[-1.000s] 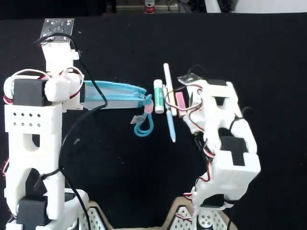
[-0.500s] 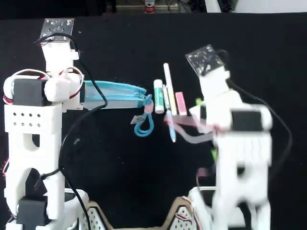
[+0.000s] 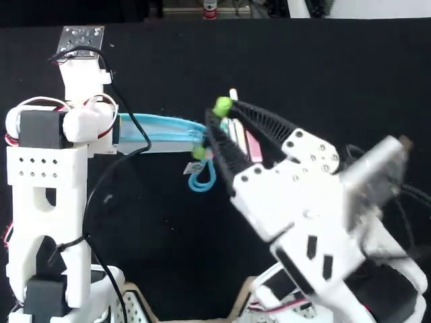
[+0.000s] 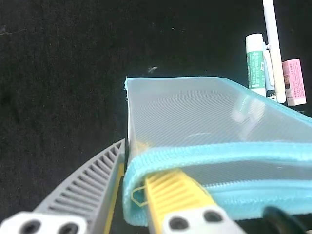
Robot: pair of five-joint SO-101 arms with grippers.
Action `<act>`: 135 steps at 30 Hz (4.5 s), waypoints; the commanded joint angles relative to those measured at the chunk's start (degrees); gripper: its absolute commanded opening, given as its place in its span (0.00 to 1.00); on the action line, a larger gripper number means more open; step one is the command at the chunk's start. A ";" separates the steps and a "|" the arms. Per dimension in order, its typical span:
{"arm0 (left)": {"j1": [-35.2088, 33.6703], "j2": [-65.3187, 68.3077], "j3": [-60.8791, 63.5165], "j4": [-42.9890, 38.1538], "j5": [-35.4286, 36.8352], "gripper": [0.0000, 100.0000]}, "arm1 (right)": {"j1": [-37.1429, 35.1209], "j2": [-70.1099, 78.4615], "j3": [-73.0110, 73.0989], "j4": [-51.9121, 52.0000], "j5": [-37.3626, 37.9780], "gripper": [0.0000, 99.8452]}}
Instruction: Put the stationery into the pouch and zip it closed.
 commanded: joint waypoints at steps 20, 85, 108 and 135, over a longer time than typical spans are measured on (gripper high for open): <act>1.01 0.44 1.36 0.26 0.09 0.03 | -1.49 2.24 31.16 -34.02 3.69 0.01; 3.21 0.97 1.36 1.41 0.09 0.03 | 31.12 78.73 -3.21 2.81 -0.35 0.15; 3.30 0.79 2.33 0.97 -0.18 0.03 | 40.79 76.70 1.36 9.93 14.95 0.01; 3.30 0.44 2.68 0.97 -0.26 0.03 | 38.68 81.98 -5.49 18.37 17.93 0.01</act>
